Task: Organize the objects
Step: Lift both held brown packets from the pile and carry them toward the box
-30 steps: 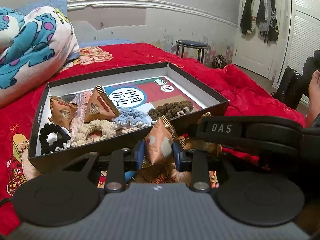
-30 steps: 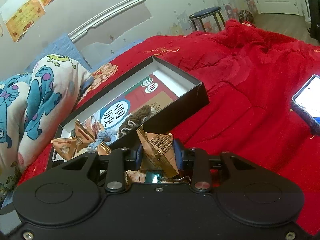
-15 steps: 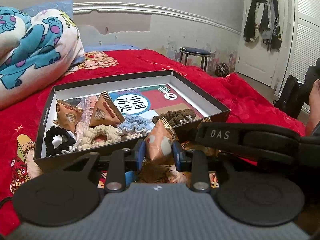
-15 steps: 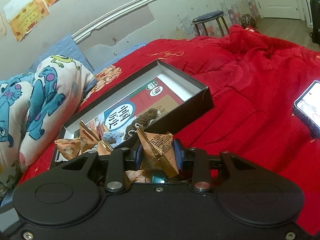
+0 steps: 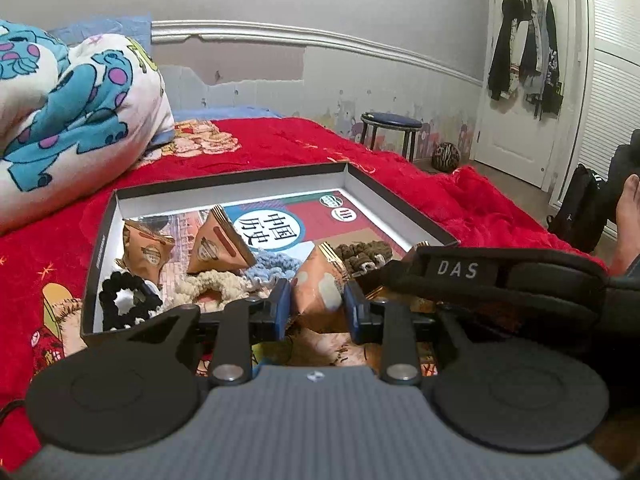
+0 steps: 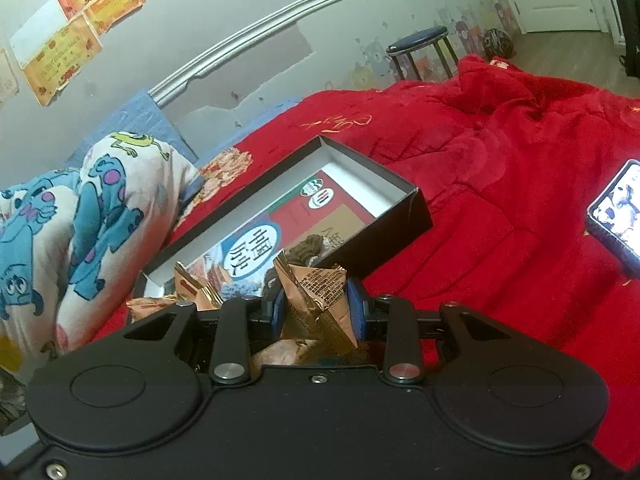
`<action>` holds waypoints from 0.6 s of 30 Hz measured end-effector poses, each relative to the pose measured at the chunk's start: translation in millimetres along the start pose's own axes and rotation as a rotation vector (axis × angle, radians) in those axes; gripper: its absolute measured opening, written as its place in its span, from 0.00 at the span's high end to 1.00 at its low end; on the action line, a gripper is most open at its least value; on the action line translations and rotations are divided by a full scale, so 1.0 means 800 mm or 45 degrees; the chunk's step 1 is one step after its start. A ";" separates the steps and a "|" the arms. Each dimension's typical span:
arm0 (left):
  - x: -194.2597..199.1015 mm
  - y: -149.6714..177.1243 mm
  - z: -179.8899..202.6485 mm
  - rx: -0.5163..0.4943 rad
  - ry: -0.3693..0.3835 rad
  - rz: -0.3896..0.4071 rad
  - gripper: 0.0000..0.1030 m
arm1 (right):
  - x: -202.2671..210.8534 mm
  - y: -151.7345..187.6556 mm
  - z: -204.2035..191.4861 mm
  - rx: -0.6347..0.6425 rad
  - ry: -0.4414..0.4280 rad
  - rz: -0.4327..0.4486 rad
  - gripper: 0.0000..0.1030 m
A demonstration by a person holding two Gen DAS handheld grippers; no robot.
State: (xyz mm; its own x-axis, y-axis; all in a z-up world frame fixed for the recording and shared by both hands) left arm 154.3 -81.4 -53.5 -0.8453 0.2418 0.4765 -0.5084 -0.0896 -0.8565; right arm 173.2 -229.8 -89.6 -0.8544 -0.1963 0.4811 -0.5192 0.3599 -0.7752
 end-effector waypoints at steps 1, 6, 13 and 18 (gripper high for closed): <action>0.001 -0.001 0.000 -0.002 -0.001 0.005 0.68 | 0.000 0.000 0.000 -0.014 -0.014 0.002 0.70; 0.001 -0.004 -0.002 0.011 0.000 0.011 0.69 | 0.002 -0.004 0.000 -0.065 -0.093 0.024 0.70; 0.007 -0.014 -0.004 0.014 0.002 0.061 0.70 | 0.008 -0.013 -0.004 -0.117 -0.176 0.064 0.70; 0.013 -0.022 -0.002 -0.006 -0.001 0.107 0.70 | 0.014 -0.021 -0.010 -0.100 -0.206 0.091 0.70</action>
State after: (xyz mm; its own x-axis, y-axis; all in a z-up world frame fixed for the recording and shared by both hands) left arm 154.4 -75.9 -33.9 -0.8851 0.2332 0.4028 -0.4347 -0.1047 -0.8945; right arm 172.5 -231.0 -68.3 -0.8846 -0.3094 0.3489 -0.4591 0.4469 -0.7677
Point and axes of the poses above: each gripper's, at about its wrist camera, not at the fingertips, and x roughly against the way its jaws point, z to its right, y to its underside, the point moved 6 cm from there along -x, roughly the way its jaws point, and after that the axes turned 9 degrees about x, right-handed, at the moved point
